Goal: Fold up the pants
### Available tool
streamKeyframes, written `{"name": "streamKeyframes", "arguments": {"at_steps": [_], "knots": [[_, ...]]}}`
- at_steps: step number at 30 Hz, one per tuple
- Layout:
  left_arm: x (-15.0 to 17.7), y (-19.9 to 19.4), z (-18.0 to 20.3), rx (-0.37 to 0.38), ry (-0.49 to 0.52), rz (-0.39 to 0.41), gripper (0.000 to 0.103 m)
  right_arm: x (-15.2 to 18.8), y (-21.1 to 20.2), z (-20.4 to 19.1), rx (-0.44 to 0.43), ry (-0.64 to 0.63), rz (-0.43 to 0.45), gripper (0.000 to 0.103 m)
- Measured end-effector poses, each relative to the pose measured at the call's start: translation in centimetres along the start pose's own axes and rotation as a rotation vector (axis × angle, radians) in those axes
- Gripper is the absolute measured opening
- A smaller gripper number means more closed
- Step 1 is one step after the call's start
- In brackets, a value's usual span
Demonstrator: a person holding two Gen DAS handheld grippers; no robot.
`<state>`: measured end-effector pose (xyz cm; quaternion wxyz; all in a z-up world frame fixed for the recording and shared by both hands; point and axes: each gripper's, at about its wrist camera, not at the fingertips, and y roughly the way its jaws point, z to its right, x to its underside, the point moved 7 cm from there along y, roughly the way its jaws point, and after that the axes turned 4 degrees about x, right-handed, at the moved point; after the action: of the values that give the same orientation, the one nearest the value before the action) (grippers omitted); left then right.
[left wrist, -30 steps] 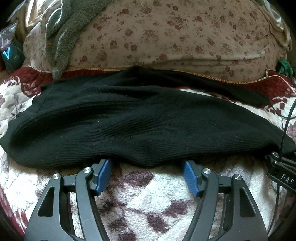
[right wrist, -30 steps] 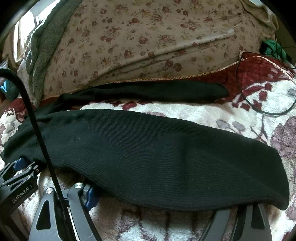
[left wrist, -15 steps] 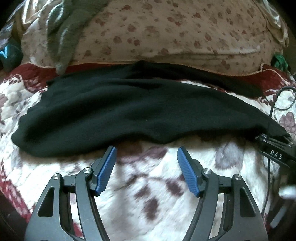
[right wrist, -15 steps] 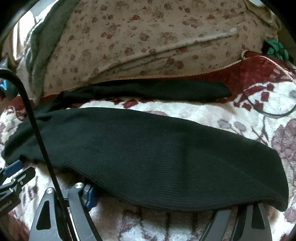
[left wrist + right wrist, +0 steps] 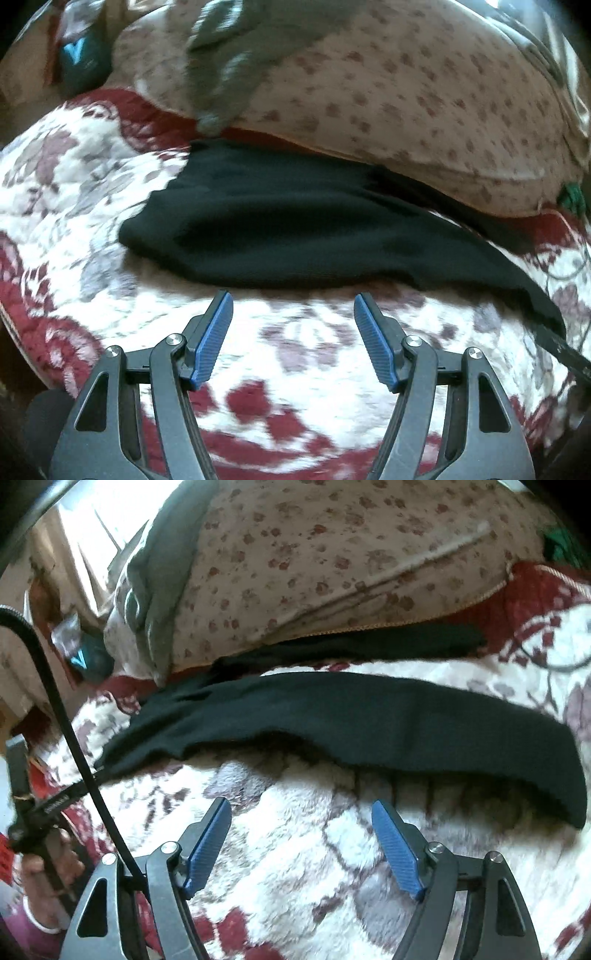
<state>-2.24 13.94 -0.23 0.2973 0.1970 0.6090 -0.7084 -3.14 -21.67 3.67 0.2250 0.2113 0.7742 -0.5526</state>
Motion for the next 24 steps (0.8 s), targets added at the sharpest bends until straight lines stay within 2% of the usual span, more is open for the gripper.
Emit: {"name": "streamKeyframes", "arguments": {"at_steps": [3, 5, 10, 17, 24], "knots": [[0.1, 0.2, -2.2, -0.018, -0.056, -0.003, 0.068, 0.5, 0.2, -0.1, -0.001, -0.007, -0.016, 0.077], [0.0, 0.7, -3.0, -0.005, -0.107, -0.011, 0.068, 0.5, 0.8, -0.3, -0.011, -0.002, -0.021, 0.077], [-0.4, 1.3, -4.0, 0.032, -0.206, 0.001, 0.068, -0.2, 1.9, -0.5, -0.087, 0.087, -0.022, 0.077], [-1.1, 3.8, -5.3, 0.061, -0.332, -0.024, 0.068, -2.0, 2.8, 1.3, -0.111, 0.217, 0.009, 0.077], [-2.7, 5.6, -5.1, 0.047, -0.358, -0.007, 0.069, -3.4, 3.3, 3.5, -0.128, 0.335, 0.059, 0.077]]}}
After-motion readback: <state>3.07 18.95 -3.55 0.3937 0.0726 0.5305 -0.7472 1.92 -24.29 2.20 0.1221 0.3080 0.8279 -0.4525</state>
